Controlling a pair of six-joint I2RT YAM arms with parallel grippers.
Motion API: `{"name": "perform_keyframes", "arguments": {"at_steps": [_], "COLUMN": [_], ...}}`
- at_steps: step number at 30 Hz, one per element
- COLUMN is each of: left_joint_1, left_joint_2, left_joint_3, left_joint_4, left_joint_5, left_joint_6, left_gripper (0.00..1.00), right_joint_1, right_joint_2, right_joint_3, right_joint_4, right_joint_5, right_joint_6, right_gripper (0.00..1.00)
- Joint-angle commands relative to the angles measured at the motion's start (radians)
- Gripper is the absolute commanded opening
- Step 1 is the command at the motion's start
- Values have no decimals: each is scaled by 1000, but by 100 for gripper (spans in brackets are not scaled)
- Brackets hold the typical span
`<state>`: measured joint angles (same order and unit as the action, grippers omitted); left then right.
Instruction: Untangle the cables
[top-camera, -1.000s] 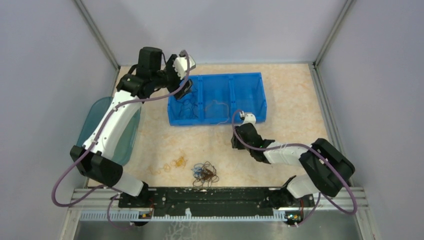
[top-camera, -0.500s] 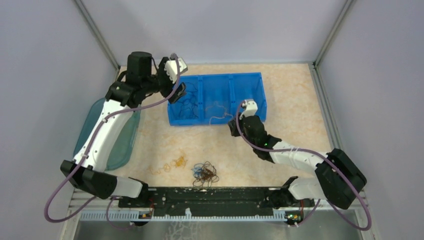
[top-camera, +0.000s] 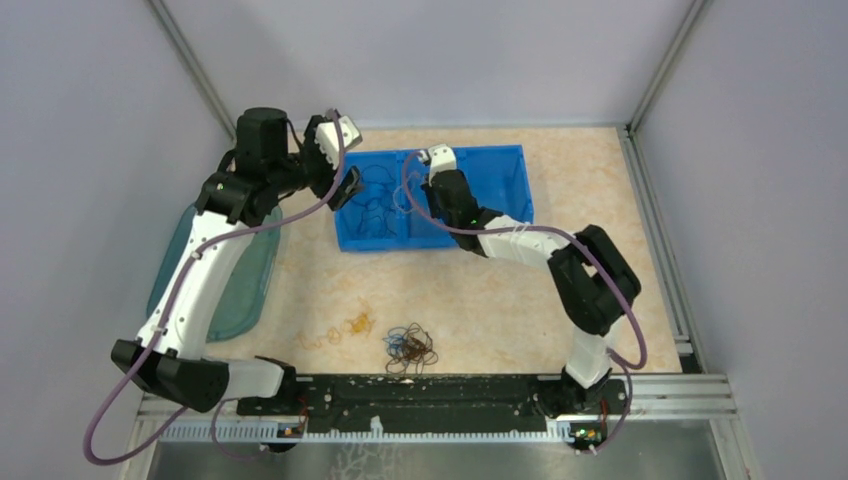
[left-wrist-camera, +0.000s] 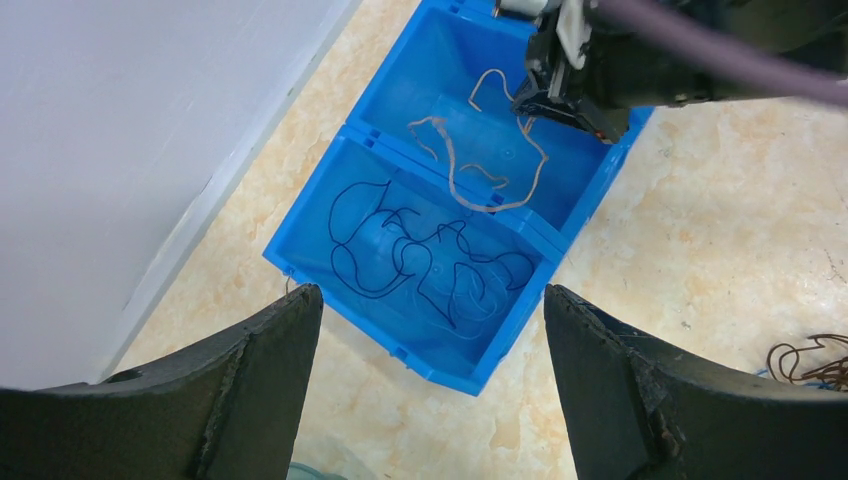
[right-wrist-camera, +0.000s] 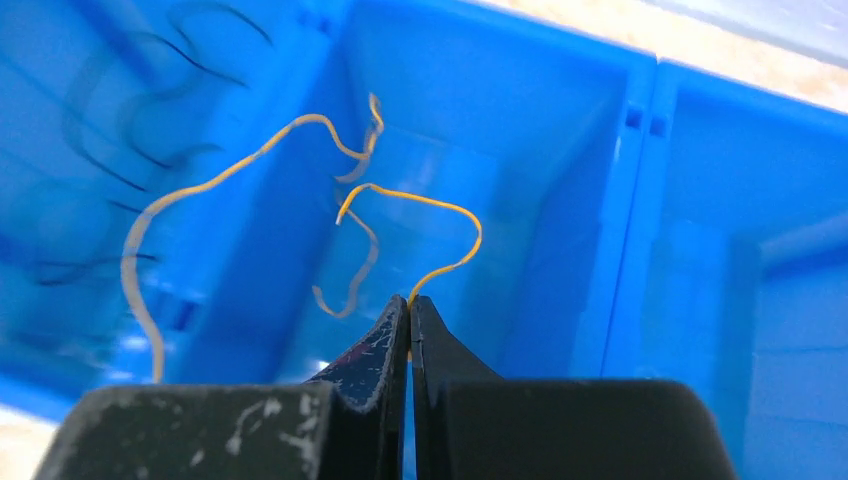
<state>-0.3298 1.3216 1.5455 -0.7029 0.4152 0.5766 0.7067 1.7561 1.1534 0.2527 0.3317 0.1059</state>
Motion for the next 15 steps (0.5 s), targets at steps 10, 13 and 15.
{"name": "perform_keyframes", "arguments": {"at_steps": [10, 13, 15], "left_joint_1": [18, 20, 20], "left_joint_2": [-46, -50, -51], "left_joint_3": [-27, -25, -23], "left_joint_4": [16, 16, 12], "left_joint_5": [42, 40, 43], "left_joint_6": [-2, 0, -1], "left_gripper": [87, 87, 87], "right_joint_1": [-11, -9, -5], "right_joint_2": [96, 116, 146], "right_joint_3": [156, 190, 214], "right_joint_4": [-24, -51, -71], "right_joint_5": [261, 198, 164], "right_joint_6": [-355, -351, -343], "right_gripper": [0, 0, 0]}}
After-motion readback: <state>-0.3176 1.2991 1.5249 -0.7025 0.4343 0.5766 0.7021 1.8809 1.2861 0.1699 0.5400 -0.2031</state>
